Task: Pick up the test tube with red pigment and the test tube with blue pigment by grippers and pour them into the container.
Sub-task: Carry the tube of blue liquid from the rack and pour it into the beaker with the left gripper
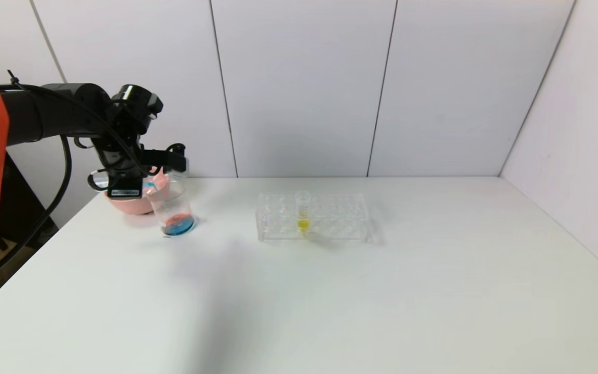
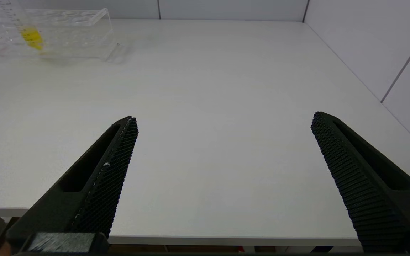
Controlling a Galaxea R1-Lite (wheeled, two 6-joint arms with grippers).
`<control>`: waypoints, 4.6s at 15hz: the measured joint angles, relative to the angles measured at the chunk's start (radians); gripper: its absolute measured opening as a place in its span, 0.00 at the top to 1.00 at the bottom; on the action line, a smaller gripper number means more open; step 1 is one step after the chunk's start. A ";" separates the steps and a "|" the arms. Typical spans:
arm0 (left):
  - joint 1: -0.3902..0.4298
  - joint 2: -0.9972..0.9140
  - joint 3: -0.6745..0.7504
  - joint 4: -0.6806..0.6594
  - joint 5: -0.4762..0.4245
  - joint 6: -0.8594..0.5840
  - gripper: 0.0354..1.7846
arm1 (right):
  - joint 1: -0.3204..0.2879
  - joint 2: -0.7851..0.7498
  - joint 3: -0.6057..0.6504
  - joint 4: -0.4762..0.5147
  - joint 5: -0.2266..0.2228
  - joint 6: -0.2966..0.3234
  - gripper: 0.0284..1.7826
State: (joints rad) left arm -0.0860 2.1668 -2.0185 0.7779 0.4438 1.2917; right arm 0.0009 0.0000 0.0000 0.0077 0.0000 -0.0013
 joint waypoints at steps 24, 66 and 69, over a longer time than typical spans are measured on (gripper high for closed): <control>-0.033 -0.003 0.000 -0.004 0.086 0.000 0.75 | 0.000 0.000 0.000 0.000 0.000 0.000 0.00; -0.053 -0.038 0.013 -0.056 0.193 -0.067 0.75 | 0.000 0.000 0.000 0.000 0.000 0.000 0.00; -0.041 -0.076 0.015 -0.067 0.100 -0.250 0.75 | 0.000 0.000 0.000 0.000 0.000 0.000 0.00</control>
State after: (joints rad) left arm -0.1268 2.0909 -2.0032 0.7111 0.5440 1.0419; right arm 0.0013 0.0000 0.0000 0.0077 0.0000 -0.0013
